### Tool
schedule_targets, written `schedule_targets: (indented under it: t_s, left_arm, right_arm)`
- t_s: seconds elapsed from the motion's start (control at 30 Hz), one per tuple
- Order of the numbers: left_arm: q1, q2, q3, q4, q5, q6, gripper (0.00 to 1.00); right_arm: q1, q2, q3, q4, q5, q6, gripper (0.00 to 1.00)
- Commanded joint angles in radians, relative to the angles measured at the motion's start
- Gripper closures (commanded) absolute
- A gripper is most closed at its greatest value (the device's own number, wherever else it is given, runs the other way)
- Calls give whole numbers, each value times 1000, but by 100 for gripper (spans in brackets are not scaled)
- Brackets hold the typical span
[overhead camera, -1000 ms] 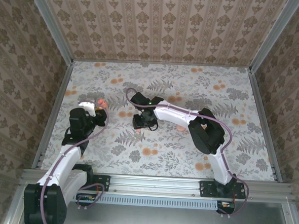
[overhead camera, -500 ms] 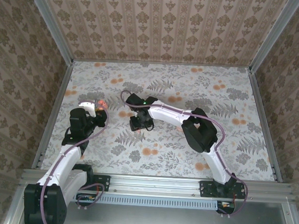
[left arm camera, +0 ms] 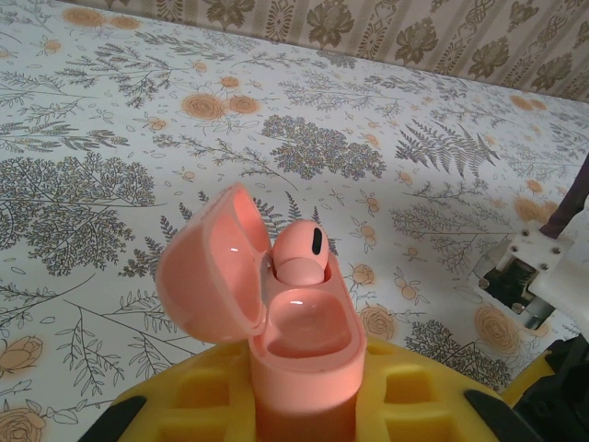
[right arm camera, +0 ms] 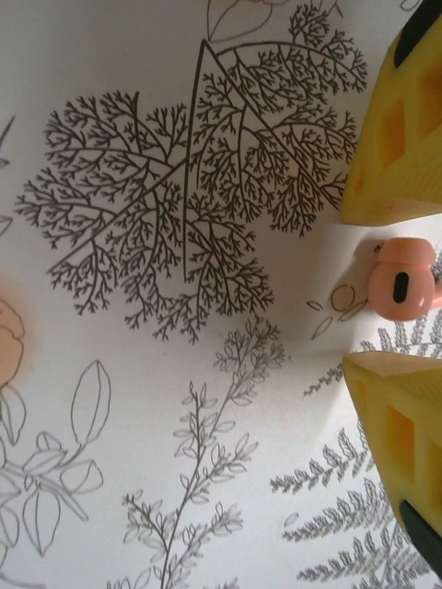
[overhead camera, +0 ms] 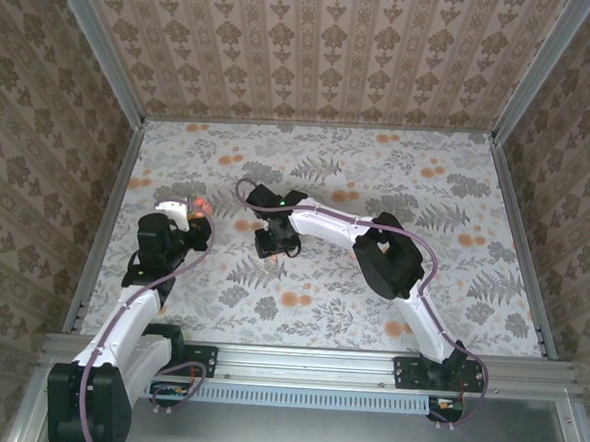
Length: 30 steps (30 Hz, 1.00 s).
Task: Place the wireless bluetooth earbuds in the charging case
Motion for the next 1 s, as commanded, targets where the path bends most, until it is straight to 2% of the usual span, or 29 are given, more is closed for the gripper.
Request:
schedule_targets:
  t_s: [0.0, 0.5, 0.97]
  left_arm:
    - [11, -19, 7, 9, -5, -2, 90]
    - [11, -8, 7, 15, -2, -3, 89]
    - [11, 5, 9, 21, 12, -3, 89]
  right_arm:
    - [5, 28, 25, -48, 7, -7, 59]
    - [15, 12, 17, -80, 31, 6, 67]
    - [25, -62, -48, -24, 56, 15, 75]
